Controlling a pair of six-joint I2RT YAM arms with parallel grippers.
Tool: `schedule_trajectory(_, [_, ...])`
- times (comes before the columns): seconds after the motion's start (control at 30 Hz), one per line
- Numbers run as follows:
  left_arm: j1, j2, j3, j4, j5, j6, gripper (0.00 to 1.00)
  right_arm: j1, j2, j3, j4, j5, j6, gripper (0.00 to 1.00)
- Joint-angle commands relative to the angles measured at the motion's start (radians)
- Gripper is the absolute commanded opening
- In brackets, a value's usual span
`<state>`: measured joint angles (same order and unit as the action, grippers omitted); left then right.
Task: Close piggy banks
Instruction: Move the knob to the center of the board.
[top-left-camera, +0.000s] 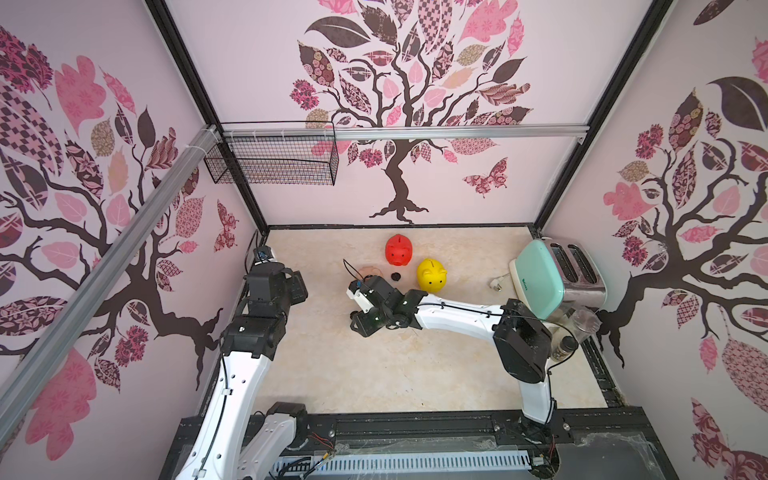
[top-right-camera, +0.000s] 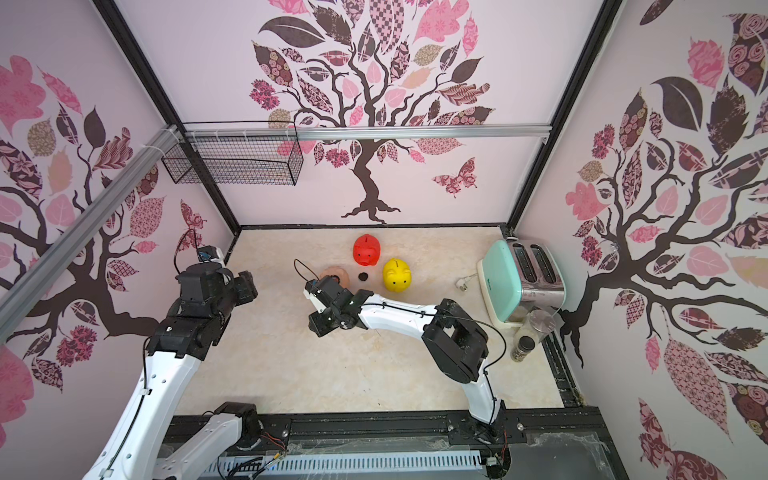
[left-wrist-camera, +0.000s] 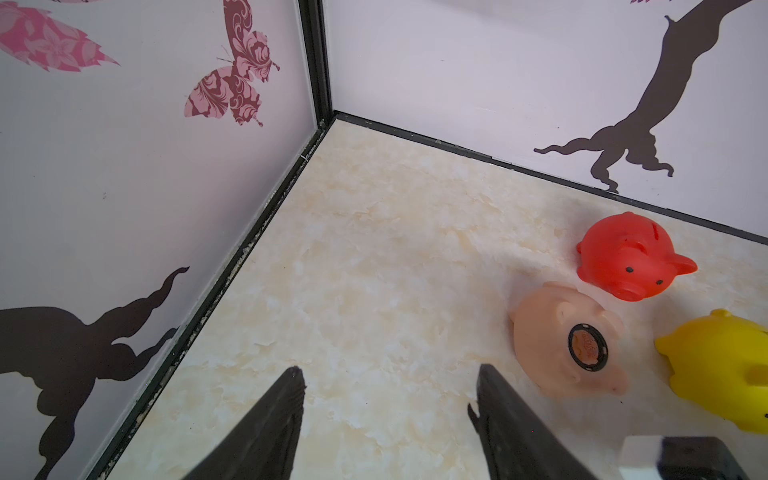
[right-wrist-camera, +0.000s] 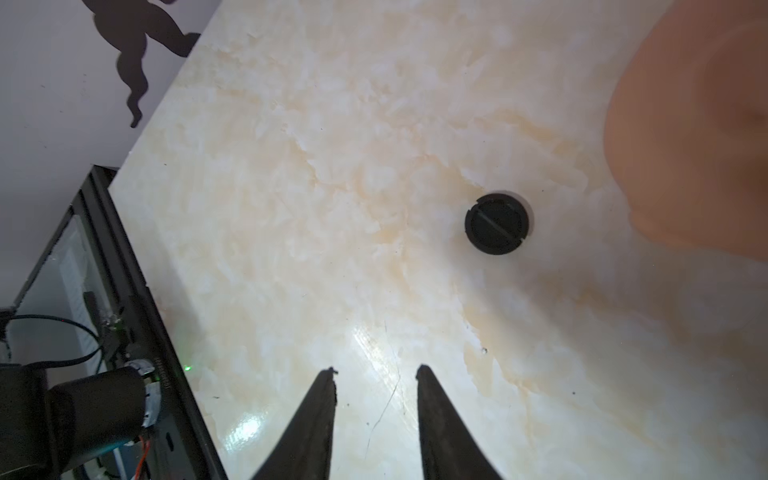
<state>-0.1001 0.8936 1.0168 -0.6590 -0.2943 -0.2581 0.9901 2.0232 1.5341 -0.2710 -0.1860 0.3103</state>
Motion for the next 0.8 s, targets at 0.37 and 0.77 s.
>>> schedule_trajectory(0.37, [0.013,-0.021,-0.016,0.039,0.009,0.011,0.68,0.005,0.258,0.322,-0.125,0.106,-0.135,0.35])
schedule_trajectory(0.77, [0.015,-0.009,-0.012,0.034,0.017,0.016,0.68,0.005,0.372,0.455,-0.17,0.171,-0.198,0.34])
